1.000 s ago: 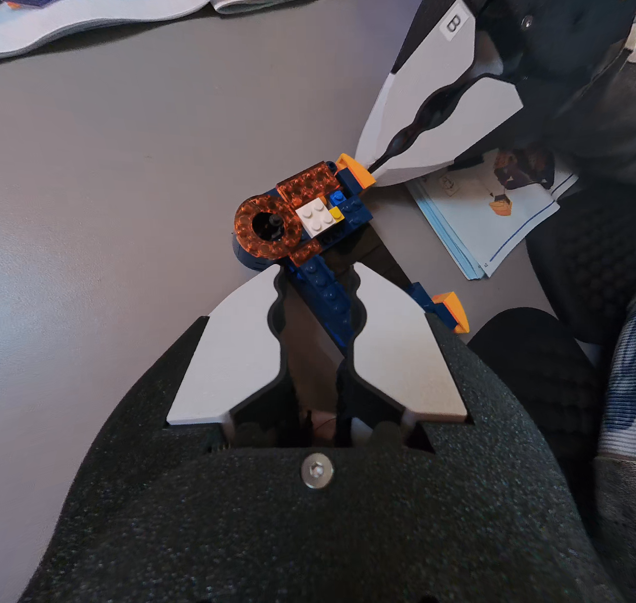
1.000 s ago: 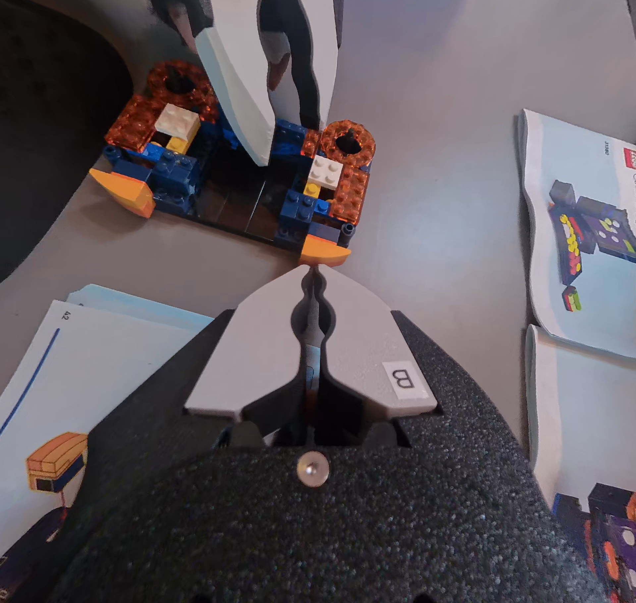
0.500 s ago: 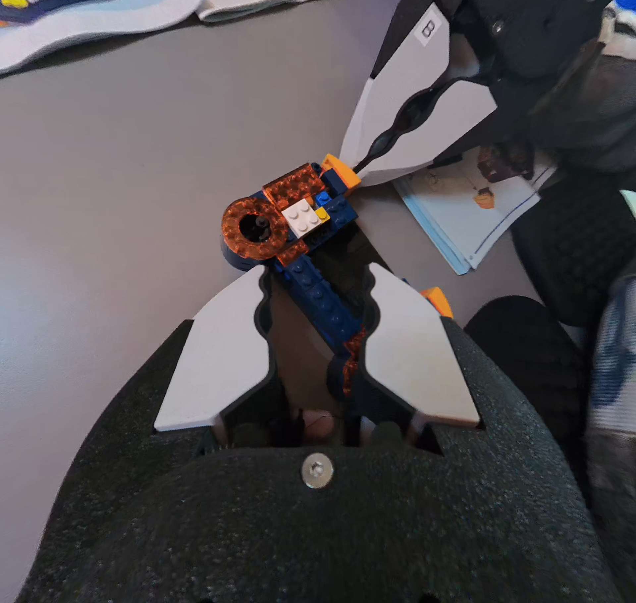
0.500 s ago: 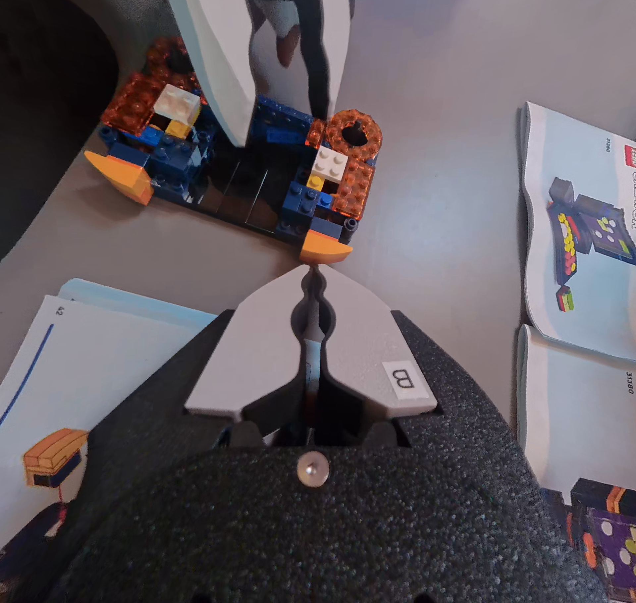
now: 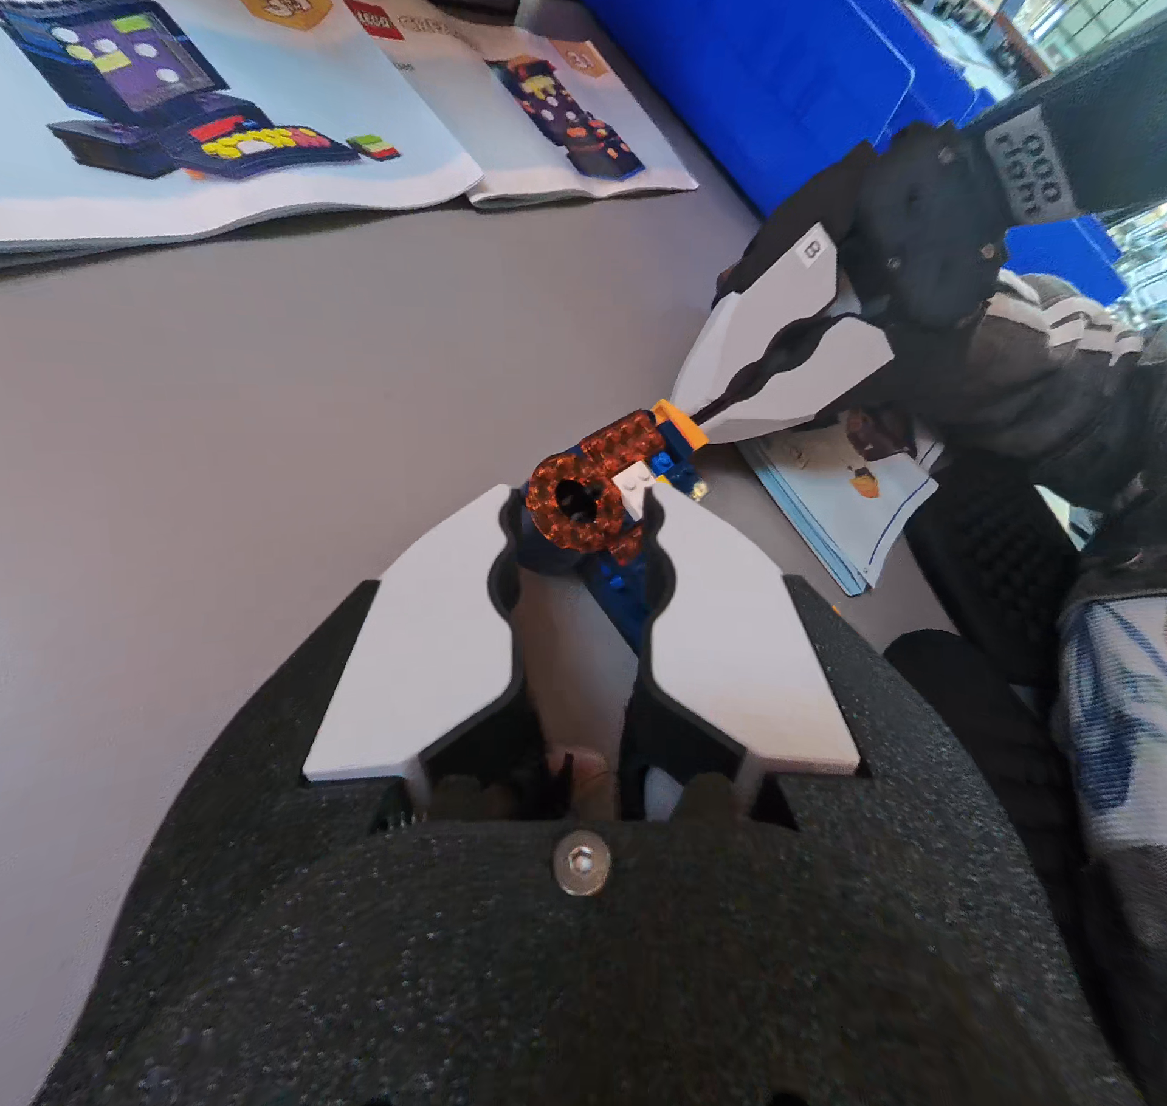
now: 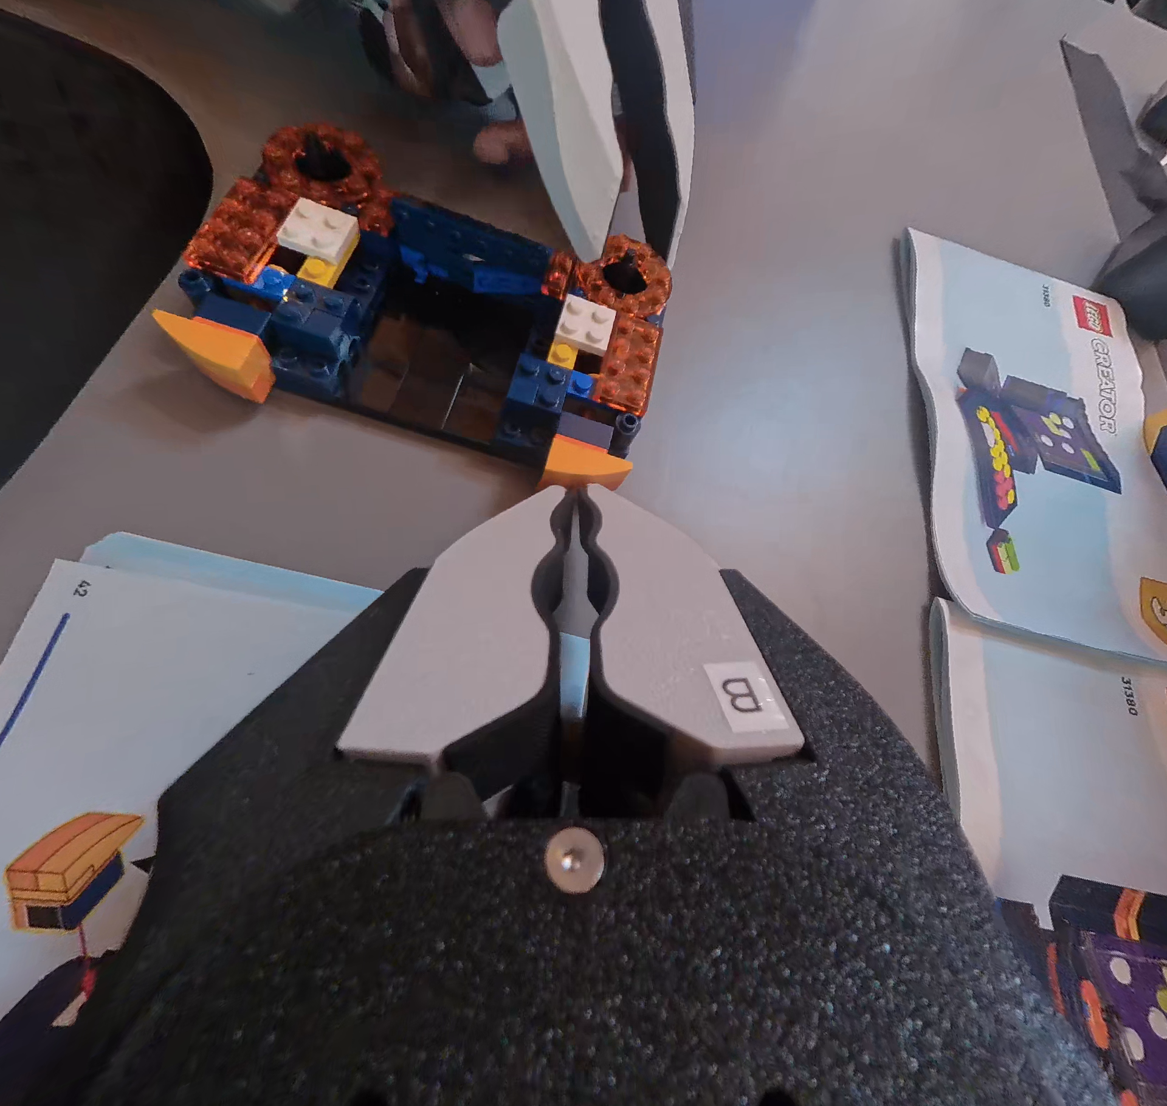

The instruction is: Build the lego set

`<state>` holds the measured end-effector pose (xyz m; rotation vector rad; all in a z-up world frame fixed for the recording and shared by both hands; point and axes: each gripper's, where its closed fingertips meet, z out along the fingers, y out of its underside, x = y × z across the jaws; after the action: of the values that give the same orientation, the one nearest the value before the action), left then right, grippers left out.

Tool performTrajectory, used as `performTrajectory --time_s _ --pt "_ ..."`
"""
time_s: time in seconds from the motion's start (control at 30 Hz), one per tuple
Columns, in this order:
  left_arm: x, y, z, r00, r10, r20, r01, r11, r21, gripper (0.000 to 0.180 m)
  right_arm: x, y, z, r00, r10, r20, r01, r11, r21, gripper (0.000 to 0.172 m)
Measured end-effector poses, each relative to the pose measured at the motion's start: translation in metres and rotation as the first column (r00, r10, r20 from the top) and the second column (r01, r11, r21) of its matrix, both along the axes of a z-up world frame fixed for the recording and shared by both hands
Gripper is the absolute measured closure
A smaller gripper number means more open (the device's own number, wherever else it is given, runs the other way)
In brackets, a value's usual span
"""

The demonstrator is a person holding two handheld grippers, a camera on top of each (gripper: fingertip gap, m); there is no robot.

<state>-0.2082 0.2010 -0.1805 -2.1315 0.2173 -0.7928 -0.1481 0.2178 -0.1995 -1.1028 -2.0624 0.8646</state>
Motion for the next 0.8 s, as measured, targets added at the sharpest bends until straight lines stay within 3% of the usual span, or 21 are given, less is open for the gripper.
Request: performTrajectory --time_s 0.1,0.2,0.27,0.3,0.33,0.4,0.47,0.6,0.67,0.8 --pt "-0.003 -0.001 0.002 1.000 0.003 0.013 -0.003 1.000 0.005 0.155 0.000 0.000 0.001 1.000 -0.001 -0.008 0.001 1.000 0.000 0.171" --pt "-0.012 -0.008 0.022 0.998 -0.039 0.051 0.035 0.996 0.084 0.159 0.000 0.000 0.002 1.000 0.006 -0.012 -0.006 1.000 -0.003 0.171" --pt "-0.017 -0.016 0.029 0.991 -0.106 -0.083 0.118 0.980 0.161 0.155 0.000 0.000 0.001 1.000 0.016 -0.015 -0.015 1.000 0.008 0.169" --pt "-0.023 -0.018 0.023 0.969 -0.113 -0.222 0.152 0.974 0.165 0.151 0.000 0.001 0.001 1.000 0.018 -0.014 -0.017 1.000 0.012 0.168" --pt "-0.028 -0.018 0.013 0.916 -0.131 -0.380 0.199 0.969 0.145 0.149 0.000 0.000 0.000 1.000 0.022 -0.010 -0.022 1.000 0.012 0.168" --pt "-0.033 -0.015 -0.008 0.739 -0.204 -0.642 0.319 0.945 0.068 0.140 0.000 0.000 0.000 1.000 0.028 -0.003 -0.028 1.000 0.014 0.168" --pt "-0.025 -0.011 -0.021 0.628 -0.294 -0.721 0.440 0.898 0.017 0.136 0.000 -0.001 -0.001 1.000 0.026 -0.007 -0.026 0.999 0.021 0.168" --pt "-0.012 -0.003 -0.023 0.631 -0.370 -0.682 0.532 0.846 0.033 0.146 0.000 0.001 0.001 1.000 -0.004 0.003 0.004 0.999 0.031 0.169" --pt "-0.011 -0.003 -0.025 0.663 -0.374 -0.649 0.515 0.857 0.032 0.157 0.000 0.004 -0.001 0.999 -0.035 0.022 0.033 0.998 0.056 0.170" --pt "-0.009 -0.003 -0.027 0.707 -0.338 -0.621 0.460 0.887 0.041 0.157 -0.003 0.008 -0.003 0.994 -0.099 0.049 0.092 0.988 0.124 0.172"
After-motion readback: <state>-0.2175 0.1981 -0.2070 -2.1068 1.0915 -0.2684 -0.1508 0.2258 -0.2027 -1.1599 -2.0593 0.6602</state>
